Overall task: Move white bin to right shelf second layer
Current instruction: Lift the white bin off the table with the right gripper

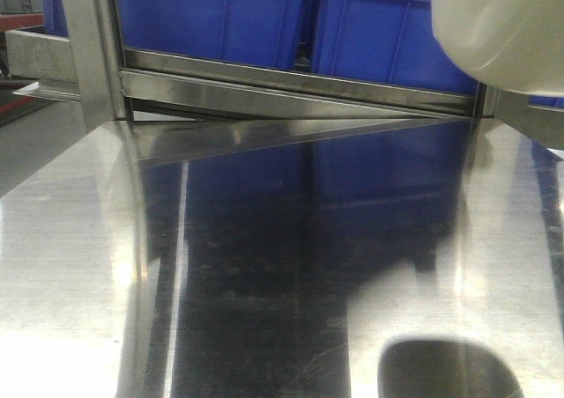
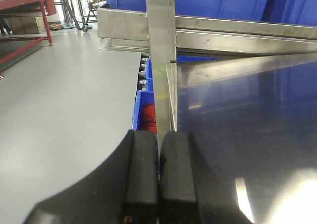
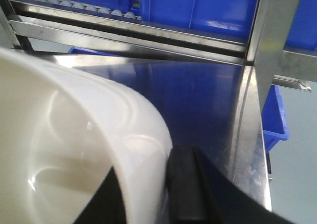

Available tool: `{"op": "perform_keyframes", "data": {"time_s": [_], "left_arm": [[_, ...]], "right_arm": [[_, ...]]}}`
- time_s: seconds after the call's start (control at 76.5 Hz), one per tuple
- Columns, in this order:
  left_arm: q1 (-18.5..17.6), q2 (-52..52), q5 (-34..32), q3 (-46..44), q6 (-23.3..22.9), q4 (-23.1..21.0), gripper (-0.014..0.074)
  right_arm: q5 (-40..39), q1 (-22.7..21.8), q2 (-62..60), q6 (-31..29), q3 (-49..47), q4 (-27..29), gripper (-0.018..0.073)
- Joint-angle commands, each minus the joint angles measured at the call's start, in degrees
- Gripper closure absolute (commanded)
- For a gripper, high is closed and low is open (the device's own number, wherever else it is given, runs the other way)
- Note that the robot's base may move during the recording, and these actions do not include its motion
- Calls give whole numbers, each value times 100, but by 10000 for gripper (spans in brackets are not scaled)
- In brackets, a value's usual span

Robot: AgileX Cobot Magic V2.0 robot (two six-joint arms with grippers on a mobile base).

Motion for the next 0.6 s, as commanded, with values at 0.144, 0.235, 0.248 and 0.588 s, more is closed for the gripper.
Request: {"op": "perform_keyframes", "data": {"time_s": [0.144,0.235,0.248,0.588], "left_arm": [[-33,-80,-500,211,-30,0,512],[-33,-80,-500,211,-30,0,512],[-33,-80,-500,211,-30,0,512],[-33,-80,-500,211,-30,0,512]], "right_arm": [[-613,-33,-67,-12,-182,-31,503],[-537,-33,-67,-12,-182,-31,503],[-537,-33,-67,-12,-182,-31,503],[-531,-33,-67,-12,-182,-31,503]]}}
